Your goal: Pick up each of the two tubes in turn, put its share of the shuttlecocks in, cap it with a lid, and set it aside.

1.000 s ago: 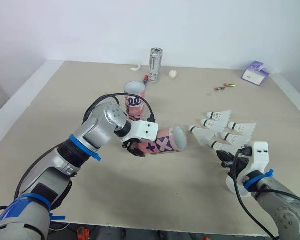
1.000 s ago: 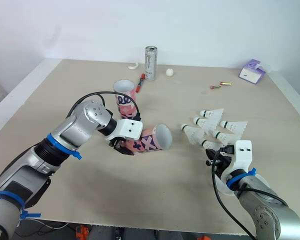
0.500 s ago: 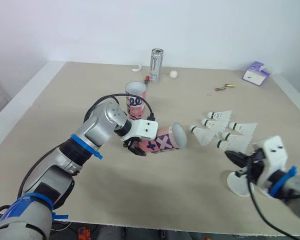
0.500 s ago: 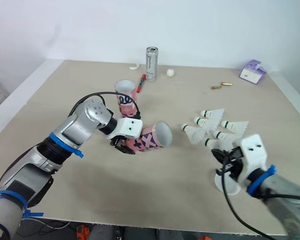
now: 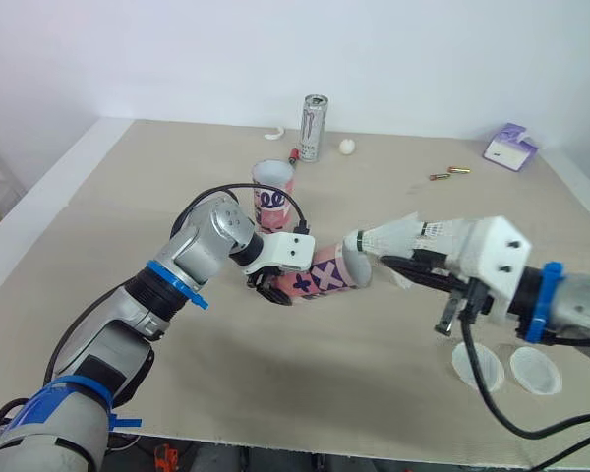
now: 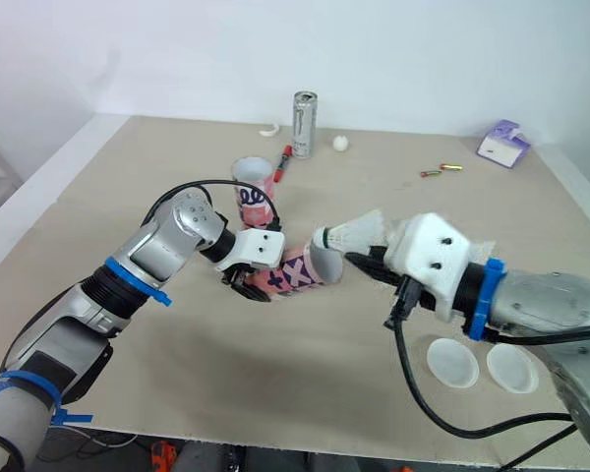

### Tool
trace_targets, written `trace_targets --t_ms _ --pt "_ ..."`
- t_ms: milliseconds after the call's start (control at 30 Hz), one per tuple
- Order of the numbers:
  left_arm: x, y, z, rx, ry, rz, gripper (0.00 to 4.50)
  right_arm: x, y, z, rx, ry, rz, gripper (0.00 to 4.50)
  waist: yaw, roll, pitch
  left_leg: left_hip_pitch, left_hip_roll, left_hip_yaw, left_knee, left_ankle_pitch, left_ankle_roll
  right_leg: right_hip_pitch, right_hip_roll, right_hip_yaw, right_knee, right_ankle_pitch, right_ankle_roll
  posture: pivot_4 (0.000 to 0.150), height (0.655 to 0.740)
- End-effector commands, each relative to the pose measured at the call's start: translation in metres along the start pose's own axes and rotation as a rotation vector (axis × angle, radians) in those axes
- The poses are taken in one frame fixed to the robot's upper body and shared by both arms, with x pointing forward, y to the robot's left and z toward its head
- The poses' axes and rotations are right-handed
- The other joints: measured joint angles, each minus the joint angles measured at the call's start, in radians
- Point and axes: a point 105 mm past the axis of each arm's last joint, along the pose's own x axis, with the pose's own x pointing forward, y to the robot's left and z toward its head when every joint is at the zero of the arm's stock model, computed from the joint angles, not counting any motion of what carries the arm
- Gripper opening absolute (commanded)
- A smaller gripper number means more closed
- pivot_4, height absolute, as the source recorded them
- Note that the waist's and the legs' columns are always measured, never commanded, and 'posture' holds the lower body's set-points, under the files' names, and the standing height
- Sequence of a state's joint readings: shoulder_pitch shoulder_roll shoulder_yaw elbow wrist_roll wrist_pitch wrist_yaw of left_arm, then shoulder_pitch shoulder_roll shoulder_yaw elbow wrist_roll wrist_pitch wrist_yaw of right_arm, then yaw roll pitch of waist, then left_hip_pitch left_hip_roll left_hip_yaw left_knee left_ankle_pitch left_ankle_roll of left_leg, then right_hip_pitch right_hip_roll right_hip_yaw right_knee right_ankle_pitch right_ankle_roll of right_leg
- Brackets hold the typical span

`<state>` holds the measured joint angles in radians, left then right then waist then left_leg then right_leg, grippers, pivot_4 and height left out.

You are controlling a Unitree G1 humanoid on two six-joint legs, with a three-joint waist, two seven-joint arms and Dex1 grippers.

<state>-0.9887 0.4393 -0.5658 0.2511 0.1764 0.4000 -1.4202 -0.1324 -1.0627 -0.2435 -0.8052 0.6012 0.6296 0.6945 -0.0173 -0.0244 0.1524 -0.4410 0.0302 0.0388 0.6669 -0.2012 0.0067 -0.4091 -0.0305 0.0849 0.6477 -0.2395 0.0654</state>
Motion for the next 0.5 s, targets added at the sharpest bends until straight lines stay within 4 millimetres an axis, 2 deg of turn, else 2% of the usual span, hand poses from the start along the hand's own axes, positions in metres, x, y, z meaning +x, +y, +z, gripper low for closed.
trace_targets --t_ms 33,500 --pt "-0.0018 0.0029 0.0003 0.003 0.01 0.029 2.91 0.0025 -0.0015 0.0027 -0.049 -0.004 0.0 0.01 0.0 0.0 0.0 0.0 0.0 0.0 0.0 0.0 0.0 0.0 0.0 0.0 0.0 0.0 0.0 0.15 0.74" --pt "-0.0006 0.0017 0.0012 -0.004 0.007 0.03 2.91 0.009 0.0014 0.006 -0.08 -0.015 0.04 0.01 -0.001 0.0 0.0 0.0 -0.001 0.0 0.0 0.0 0.0 0.0 0.001 -0.001 0.0 -0.001 0.002 0.15 0.74"
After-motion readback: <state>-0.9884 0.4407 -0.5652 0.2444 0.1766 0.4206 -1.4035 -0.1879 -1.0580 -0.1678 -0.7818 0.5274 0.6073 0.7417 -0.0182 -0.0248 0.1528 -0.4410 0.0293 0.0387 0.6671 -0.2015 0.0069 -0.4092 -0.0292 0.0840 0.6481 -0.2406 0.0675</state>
